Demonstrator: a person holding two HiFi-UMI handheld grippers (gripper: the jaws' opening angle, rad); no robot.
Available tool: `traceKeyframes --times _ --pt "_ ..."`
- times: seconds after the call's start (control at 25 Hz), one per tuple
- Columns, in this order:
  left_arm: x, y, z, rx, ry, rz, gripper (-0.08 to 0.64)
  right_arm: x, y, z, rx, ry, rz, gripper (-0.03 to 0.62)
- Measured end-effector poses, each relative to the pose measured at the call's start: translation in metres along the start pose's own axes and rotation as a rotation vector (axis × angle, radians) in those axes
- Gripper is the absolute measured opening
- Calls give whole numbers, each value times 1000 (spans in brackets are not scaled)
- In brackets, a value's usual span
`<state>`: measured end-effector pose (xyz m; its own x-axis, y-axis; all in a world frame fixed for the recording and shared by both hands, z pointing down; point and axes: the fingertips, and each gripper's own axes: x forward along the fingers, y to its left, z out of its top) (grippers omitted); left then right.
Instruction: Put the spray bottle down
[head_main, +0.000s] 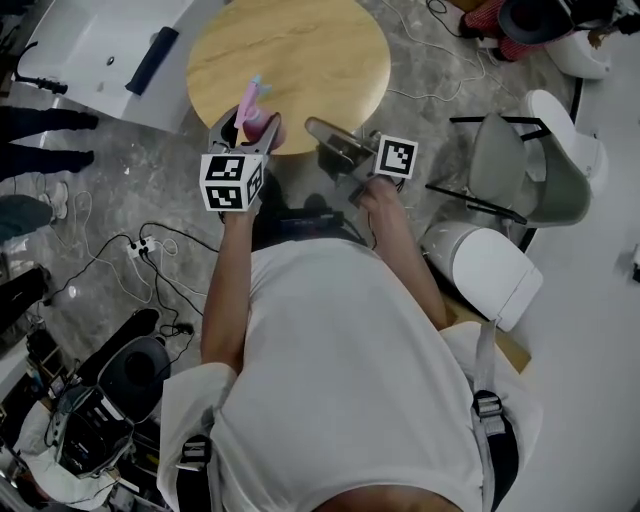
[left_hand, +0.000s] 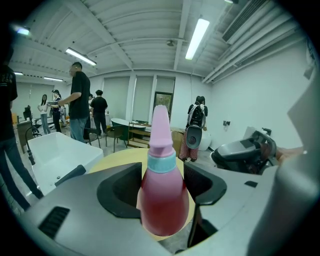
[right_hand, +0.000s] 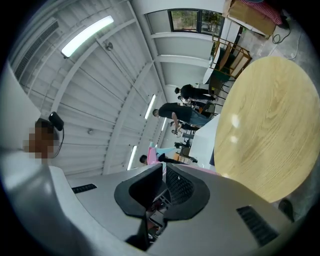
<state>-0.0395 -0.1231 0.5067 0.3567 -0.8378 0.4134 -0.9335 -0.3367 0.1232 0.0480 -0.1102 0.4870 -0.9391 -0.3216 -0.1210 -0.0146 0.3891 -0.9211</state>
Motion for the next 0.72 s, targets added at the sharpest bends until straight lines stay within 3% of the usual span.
traceKeyframes --times 0.72 --pt "56 71 24 12 16 -150 262 78 -27 44 -35 -83 -110 23"
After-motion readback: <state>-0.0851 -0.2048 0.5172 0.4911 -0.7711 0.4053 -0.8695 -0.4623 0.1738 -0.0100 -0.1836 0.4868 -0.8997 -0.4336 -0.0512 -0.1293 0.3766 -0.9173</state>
